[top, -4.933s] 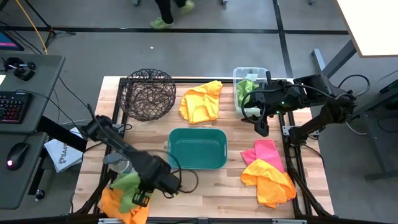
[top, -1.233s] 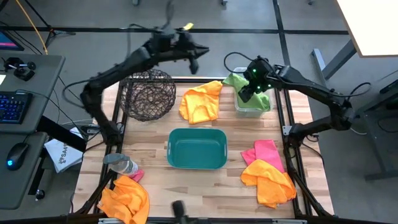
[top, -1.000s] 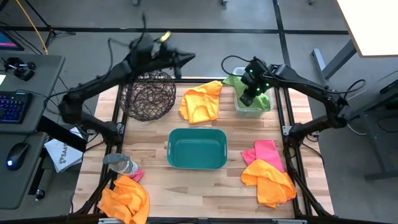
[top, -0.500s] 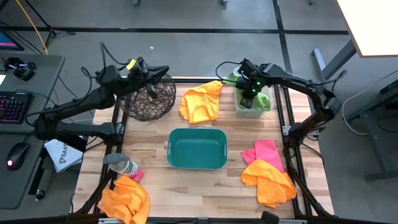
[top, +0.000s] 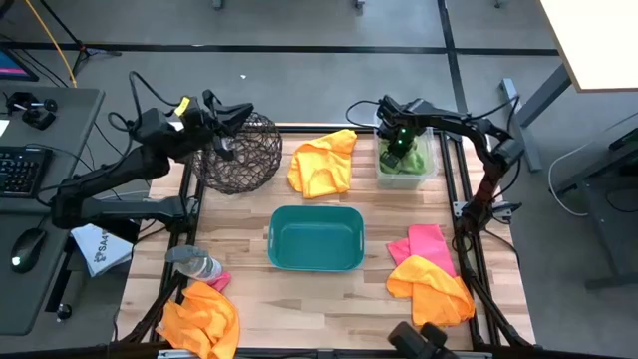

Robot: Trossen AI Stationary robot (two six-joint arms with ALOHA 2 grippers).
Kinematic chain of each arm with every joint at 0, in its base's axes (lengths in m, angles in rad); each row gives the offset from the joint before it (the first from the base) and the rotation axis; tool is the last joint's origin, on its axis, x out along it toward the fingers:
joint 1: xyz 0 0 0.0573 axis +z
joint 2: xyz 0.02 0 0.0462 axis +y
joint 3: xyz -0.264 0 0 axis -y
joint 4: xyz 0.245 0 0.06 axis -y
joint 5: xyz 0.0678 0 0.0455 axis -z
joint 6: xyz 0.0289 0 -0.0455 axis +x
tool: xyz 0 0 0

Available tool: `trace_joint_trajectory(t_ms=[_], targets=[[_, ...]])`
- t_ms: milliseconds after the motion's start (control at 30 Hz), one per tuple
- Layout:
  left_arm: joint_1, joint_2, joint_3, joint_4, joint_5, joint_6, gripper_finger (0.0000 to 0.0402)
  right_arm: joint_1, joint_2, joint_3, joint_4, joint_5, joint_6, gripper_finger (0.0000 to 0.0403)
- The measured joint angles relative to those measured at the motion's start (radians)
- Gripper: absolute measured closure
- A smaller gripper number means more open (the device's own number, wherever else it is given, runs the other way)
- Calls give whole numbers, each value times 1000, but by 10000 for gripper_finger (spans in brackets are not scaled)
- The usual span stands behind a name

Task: Sort microfiber towel by color & place in baskets
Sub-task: Put the green microfiber cloth into the transparent bin, then put the top yellow microfiber cloth into the blue bin

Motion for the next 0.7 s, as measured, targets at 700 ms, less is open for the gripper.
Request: trace_joint_trajectory(t_ms=[700], targets=[[1,-43,1,-47,65,82,401,20,-479,0,167,-219,356,402]])
